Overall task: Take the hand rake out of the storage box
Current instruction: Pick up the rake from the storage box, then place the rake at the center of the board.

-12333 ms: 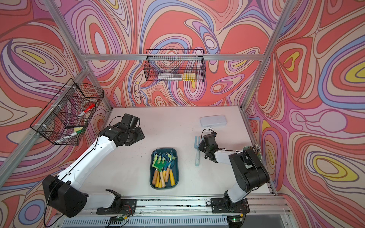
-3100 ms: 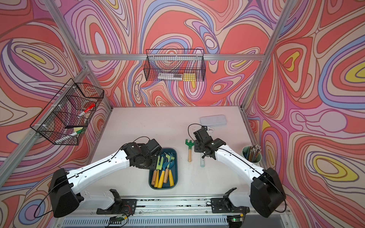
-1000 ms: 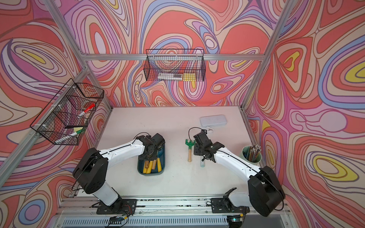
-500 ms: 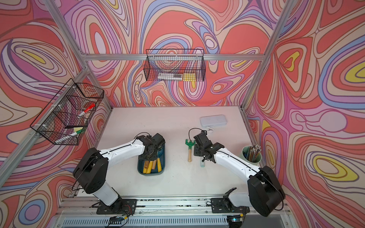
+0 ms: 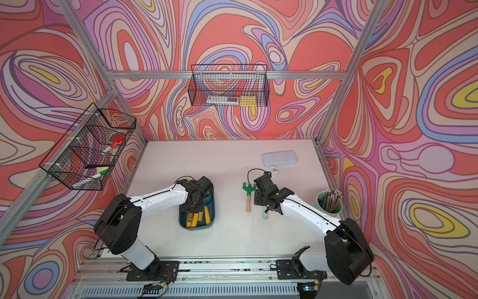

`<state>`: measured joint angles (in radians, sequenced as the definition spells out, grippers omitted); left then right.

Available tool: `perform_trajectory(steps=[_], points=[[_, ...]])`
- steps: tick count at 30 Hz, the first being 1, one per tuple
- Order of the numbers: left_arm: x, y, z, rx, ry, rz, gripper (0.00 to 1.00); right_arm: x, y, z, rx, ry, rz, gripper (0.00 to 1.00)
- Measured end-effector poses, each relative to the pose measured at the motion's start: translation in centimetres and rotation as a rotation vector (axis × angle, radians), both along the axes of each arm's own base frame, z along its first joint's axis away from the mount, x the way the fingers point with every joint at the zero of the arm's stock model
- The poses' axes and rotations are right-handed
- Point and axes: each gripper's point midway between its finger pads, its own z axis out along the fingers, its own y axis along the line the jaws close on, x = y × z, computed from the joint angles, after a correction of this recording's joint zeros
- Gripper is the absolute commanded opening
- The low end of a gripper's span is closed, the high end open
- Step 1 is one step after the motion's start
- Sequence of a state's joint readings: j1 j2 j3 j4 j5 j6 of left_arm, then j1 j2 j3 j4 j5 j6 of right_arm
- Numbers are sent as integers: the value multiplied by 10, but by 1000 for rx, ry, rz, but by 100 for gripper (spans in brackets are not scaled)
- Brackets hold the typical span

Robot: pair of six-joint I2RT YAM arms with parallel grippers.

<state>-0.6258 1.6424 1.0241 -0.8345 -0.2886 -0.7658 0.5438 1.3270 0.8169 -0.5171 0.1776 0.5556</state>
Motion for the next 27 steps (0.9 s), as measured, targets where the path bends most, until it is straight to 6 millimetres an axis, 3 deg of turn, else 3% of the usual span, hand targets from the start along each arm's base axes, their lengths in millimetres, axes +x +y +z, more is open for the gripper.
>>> perform_trajectory(steps=[6, 14, 17, 21, 24, 27], points=[[0, 3, 24, -17, -45, -2, 18, 0, 0, 0, 5, 2, -1, 54], [14, -11, 87, -90, -167, -47, 16, -2, -1, 13, 12, -20, 2, 55], [15, -40, 109, -131, -212, -116, 17, 2, -1, 24, 13, -45, 3, 55], [9, -98, 131, -218, -246, -224, 17, 6, -1, 30, 10, -64, -2, 55], [9, -140, 122, -278, -221, -265, 16, 6, -1, 30, 16, -66, -10, 55], [15, -170, 92, -305, -162, -265, 16, 2, -3, 29, 33, -68, -26, 55]])
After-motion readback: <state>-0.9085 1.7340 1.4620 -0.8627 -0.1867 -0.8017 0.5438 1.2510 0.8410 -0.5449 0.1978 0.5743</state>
